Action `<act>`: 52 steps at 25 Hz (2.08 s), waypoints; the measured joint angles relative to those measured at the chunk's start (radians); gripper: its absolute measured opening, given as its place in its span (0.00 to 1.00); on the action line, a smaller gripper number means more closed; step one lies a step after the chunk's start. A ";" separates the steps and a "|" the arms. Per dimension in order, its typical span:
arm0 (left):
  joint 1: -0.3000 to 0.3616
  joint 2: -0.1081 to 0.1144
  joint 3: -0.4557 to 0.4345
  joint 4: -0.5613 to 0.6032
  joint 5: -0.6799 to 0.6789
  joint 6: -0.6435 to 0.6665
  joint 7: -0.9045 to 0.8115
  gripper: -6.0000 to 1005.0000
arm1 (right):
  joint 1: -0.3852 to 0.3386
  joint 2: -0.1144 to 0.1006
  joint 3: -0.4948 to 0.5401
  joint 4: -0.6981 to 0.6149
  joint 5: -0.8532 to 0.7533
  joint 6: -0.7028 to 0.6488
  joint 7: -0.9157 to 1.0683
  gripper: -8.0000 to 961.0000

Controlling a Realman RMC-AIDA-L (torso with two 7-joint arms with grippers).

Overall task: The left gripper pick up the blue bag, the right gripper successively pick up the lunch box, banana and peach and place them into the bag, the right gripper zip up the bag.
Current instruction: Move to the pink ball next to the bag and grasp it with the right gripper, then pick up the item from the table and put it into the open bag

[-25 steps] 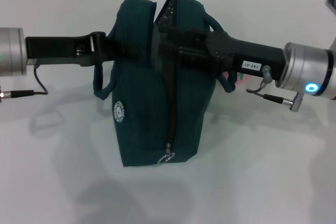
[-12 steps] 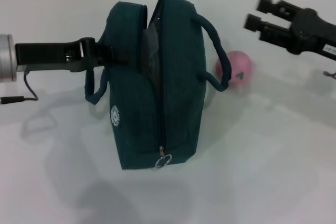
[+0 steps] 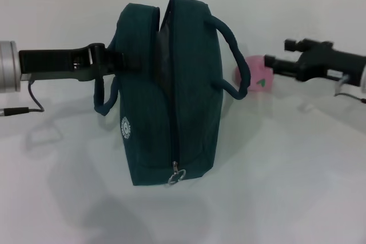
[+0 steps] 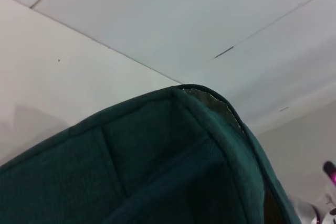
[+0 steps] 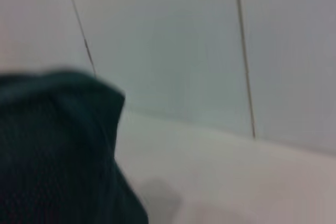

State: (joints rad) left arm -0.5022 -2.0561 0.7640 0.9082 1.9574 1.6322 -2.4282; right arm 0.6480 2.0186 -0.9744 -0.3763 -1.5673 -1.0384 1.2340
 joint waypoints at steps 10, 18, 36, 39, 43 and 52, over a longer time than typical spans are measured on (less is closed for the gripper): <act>0.004 0.009 0.000 -0.035 0.012 -0.060 0.000 0.04 | 0.062 0.010 -0.113 0.039 0.005 0.067 0.003 0.75; 0.007 0.024 0.000 -0.070 0.014 -0.091 0.010 0.04 | 0.102 0.009 -0.174 0.068 0.002 0.131 0.028 0.74; 0.007 0.025 0.000 -0.072 0.014 -0.094 0.023 0.04 | 0.145 0.007 -0.247 0.079 -0.005 0.174 0.102 0.68; 0.007 0.025 0.000 -0.072 0.014 -0.094 0.023 0.04 | 0.145 0.007 -0.258 0.074 -0.004 0.176 0.109 0.63; 0.007 0.026 0.000 -0.072 0.014 -0.094 0.023 0.04 | 0.138 0.007 -0.259 0.063 0.001 0.175 0.109 0.45; 0.016 0.027 0.000 -0.072 0.010 -0.090 0.024 0.04 | 0.080 0.005 -0.247 -0.024 0.003 0.130 0.130 0.35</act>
State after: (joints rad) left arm -0.4865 -2.0293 0.7639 0.8360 1.9675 1.5418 -2.4039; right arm 0.7284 2.0240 -1.2217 -0.4007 -1.5643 -0.9080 1.3636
